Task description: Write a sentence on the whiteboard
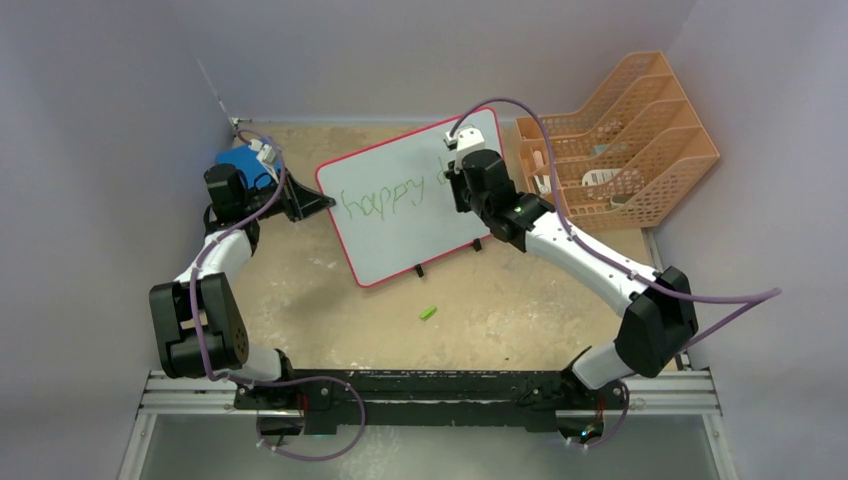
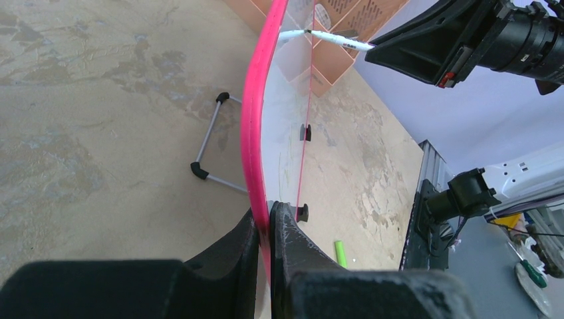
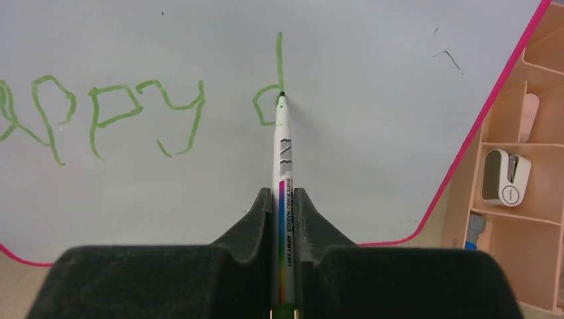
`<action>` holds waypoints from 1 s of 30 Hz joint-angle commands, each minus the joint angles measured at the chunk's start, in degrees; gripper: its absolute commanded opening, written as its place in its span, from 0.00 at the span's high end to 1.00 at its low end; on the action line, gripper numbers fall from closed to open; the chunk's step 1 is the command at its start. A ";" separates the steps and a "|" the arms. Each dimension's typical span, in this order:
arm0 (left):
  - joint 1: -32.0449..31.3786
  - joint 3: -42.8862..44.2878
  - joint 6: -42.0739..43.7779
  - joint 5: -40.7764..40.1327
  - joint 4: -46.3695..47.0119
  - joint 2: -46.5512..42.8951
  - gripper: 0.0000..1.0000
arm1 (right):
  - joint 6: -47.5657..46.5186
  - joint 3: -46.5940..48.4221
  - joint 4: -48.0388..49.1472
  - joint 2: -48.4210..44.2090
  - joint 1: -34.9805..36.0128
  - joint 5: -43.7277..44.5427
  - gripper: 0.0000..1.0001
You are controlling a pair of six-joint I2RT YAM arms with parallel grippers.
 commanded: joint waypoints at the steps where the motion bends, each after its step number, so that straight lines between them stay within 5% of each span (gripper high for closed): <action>1: -0.78 1.33 2.31 -0.25 0.61 -1.15 1.00 | 0.85 -1.09 -0.14 -1.79 -0.20 -0.35 1.00; 30: -0.78 1.32 2.56 -0.55 0.27 -1.34 1.00 | 1.80 -3.22 0.76 -6.37 -0.23 -2.17 1.00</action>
